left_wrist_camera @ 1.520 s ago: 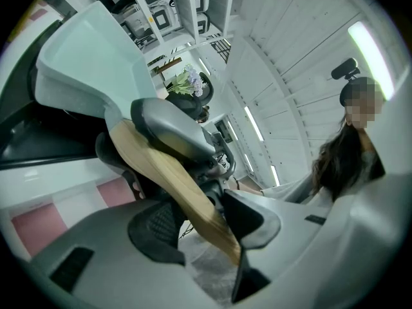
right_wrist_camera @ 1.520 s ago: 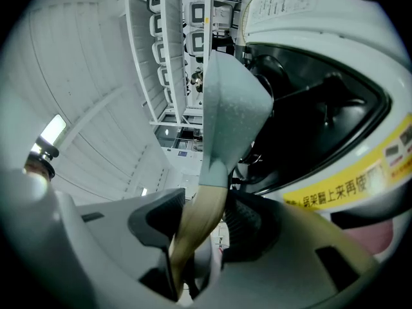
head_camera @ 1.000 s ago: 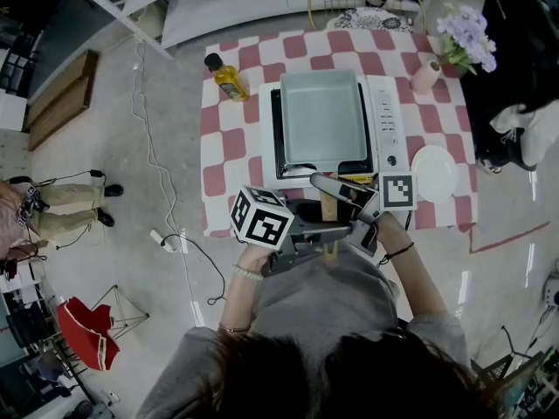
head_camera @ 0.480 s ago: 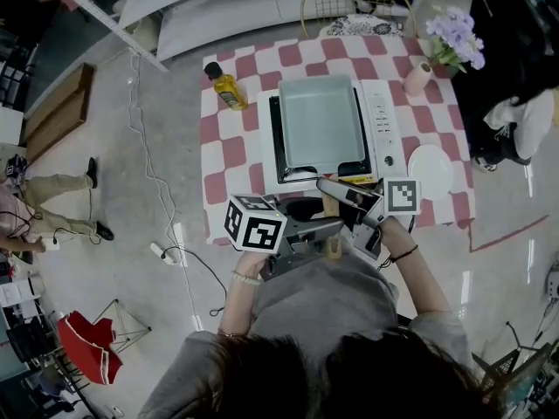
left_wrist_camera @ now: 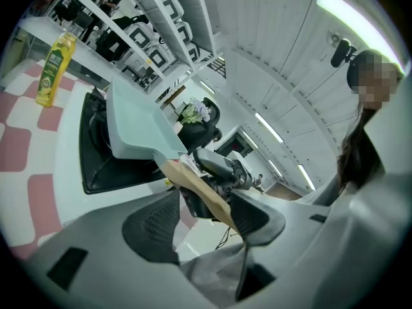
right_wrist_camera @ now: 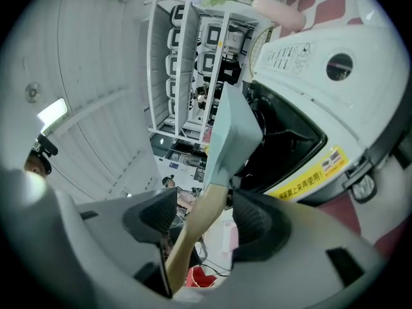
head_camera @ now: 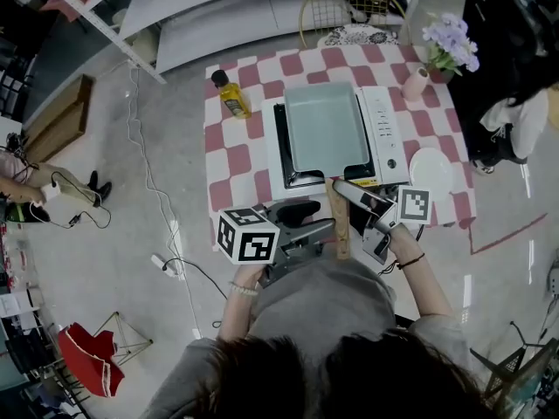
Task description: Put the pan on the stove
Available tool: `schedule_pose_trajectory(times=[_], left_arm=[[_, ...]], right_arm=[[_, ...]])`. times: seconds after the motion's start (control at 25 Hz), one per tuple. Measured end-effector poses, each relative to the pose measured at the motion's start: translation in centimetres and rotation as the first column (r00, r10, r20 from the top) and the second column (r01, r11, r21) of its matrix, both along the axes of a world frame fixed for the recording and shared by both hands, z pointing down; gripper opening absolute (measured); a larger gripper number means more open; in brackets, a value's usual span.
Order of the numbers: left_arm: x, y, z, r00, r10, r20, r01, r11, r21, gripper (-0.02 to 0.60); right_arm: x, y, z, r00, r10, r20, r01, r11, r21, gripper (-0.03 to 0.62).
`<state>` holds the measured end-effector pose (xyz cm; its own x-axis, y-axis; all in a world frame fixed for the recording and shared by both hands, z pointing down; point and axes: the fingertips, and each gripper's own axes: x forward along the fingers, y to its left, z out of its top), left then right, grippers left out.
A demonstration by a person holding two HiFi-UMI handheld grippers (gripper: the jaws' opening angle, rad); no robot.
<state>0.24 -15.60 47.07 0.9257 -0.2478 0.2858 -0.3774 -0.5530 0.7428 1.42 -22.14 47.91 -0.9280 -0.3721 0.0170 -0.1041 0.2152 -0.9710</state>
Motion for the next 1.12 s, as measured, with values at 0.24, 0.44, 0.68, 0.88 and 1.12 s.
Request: schedule_pose_trajectory(times=[0.24,0.44,0.68,0.88,1.12], left_arm=[[-1.2,-0.2,-0.2,0.999,-0.018,0.034,0.016,0.998,0.053,0.258],[-1.6,-0.4,-0.6,0.998,-0.050,0.046,0.045,0.994,0.100,0.231],[-1.9,-0.5,-1.3,0.992,-0.108,0.062,0.096,0.981,0.167,0.131],[-1.9,-0.1,-1.7,0.984,-0.157,0.084,0.137,0.970,0.203,0.091],[-2.1,0.4,-1.8,0.969,-0.218,0.115,0.184,0.950,0.253,0.071]], right_arm=[[1.2,-0.6,0.0,0.995,0.089,-0.045,-0.087,0.995,0.042,0.272],[1.7,-0.8,-0.5,0.989,0.132,-0.064,-0.126,0.988,0.085,0.232],[2.9,-0.7,-1.3,0.982,0.175,-0.069,-0.165,0.978,0.131,0.170],[4.0,-0.2,-1.4,0.971,0.203,-0.126,-0.178,0.967,0.183,0.074],[5.2,0.6,-1.8,0.961,0.205,-0.188,-0.146,0.947,0.285,0.034]])
